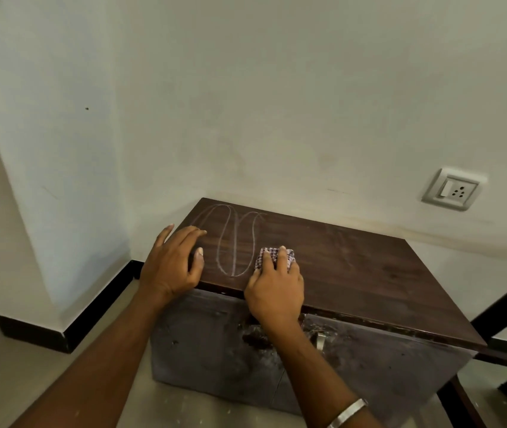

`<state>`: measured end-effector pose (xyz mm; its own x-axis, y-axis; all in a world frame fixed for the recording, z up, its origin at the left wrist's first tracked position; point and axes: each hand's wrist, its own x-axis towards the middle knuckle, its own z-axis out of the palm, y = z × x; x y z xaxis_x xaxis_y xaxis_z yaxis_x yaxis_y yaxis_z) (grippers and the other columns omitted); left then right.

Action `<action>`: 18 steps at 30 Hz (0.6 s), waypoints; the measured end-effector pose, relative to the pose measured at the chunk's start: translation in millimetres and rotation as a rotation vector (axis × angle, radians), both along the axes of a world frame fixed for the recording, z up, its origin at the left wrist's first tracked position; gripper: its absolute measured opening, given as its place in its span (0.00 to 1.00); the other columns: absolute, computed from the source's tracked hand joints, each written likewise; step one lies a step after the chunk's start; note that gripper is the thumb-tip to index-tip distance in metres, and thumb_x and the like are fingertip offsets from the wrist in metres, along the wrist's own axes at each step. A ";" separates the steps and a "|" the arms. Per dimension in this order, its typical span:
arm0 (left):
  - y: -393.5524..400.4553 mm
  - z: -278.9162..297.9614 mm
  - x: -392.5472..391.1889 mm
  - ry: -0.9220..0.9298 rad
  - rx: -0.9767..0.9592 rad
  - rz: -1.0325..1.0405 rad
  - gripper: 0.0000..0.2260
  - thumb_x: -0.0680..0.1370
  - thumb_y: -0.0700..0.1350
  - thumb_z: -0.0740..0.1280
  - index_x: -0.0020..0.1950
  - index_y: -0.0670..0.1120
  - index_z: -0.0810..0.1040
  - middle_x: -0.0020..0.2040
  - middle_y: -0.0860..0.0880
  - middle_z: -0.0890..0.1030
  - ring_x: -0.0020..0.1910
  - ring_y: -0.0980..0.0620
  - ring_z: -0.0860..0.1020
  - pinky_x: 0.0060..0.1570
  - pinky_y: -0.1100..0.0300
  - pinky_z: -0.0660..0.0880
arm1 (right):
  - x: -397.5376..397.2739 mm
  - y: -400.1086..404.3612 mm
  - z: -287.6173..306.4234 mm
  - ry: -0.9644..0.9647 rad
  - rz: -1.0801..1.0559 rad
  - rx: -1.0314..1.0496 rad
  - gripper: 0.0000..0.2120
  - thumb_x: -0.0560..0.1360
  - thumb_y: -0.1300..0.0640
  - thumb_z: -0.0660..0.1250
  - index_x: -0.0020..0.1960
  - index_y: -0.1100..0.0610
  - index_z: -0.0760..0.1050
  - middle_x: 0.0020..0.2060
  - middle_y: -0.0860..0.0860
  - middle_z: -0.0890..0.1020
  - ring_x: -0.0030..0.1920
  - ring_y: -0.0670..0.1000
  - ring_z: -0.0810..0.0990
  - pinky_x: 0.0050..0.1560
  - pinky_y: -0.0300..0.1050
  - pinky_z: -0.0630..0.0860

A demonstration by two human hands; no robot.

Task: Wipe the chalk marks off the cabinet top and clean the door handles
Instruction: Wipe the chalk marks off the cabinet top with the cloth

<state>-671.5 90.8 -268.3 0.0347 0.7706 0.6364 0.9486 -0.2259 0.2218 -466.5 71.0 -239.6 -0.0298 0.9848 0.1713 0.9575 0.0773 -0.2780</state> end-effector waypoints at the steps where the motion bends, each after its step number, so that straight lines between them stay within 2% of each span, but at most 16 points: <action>1: -0.2 0.1 -0.4 -0.001 0.008 0.001 0.20 0.76 0.50 0.55 0.64 0.45 0.76 0.61 0.47 0.79 0.61 0.50 0.76 0.73 0.52 0.58 | -8.5 -0.2 0.0 0.004 0.012 0.000 0.26 0.82 0.47 0.49 0.79 0.51 0.53 0.79 0.54 0.49 0.78 0.61 0.51 0.77 0.56 0.52; 11: 4.6 -1.4 -5.6 0.016 -0.001 0.025 0.21 0.76 0.50 0.53 0.63 0.44 0.76 0.61 0.46 0.80 0.61 0.49 0.77 0.71 0.48 0.62 | -74.0 4.1 0.4 -0.017 0.161 -0.031 0.27 0.83 0.46 0.49 0.79 0.53 0.50 0.79 0.56 0.47 0.77 0.63 0.49 0.76 0.58 0.52; 18: 1.7 -0.8 -4.2 -0.005 0.012 0.032 0.21 0.76 0.50 0.53 0.63 0.44 0.76 0.61 0.47 0.79 0.61 0.50 0.76 0.71 0.49 0.62 | -39.5 13.4 1.4 -0.036 0.174 -0.020 0.26 0.83 0.46 0.49 0.79 0.51 0.53 0.79 0.56 0.49 0.77 0.60 0.54 0.75 0.56 0.57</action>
<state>-675.7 92.5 -269.1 0.0071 0.7633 0.6460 0.9543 -0.1982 0.2238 -506.0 84.4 -238.2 -0.2060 0.9674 0.1476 0.9393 0.2378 -0.2472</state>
